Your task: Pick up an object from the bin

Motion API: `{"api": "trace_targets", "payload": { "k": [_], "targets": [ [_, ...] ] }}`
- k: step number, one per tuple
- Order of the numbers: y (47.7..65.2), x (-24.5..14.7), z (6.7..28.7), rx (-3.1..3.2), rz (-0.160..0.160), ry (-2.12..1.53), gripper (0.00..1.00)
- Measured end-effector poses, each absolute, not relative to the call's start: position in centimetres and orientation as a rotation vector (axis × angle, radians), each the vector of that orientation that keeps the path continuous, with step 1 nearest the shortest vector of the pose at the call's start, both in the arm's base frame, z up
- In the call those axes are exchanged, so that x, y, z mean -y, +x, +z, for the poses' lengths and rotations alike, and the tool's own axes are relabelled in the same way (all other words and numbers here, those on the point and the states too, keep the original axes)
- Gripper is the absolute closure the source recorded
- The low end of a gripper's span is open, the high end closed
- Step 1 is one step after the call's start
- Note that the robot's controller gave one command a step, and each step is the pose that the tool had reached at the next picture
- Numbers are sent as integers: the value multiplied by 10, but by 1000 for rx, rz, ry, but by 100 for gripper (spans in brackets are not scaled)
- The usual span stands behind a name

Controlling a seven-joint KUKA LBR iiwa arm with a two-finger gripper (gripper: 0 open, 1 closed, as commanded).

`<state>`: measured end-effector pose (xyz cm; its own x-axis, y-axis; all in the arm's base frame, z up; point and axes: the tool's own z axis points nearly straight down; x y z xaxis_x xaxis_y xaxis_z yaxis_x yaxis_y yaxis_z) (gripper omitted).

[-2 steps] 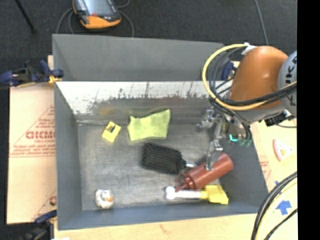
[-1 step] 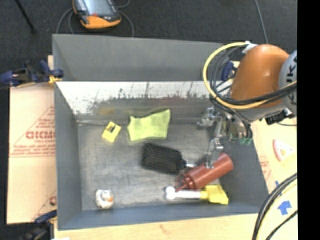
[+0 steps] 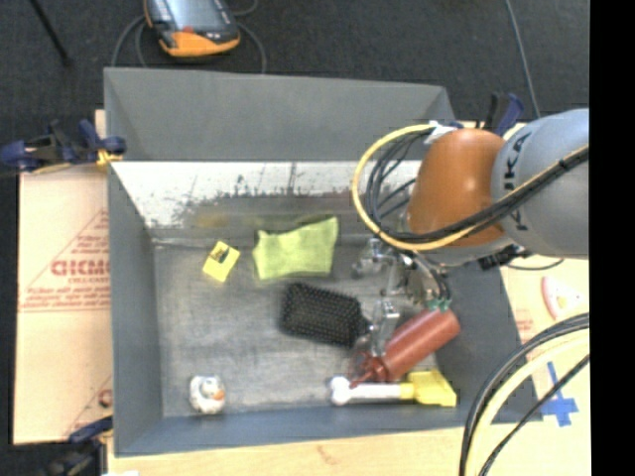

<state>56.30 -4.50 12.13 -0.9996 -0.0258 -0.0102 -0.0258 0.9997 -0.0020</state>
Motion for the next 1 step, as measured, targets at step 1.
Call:
{"api": "trace_targets", "payload": {
  "k": [1],
  "targets": [
    [563,32,103,-3141,1,38,0]
  ]
}}
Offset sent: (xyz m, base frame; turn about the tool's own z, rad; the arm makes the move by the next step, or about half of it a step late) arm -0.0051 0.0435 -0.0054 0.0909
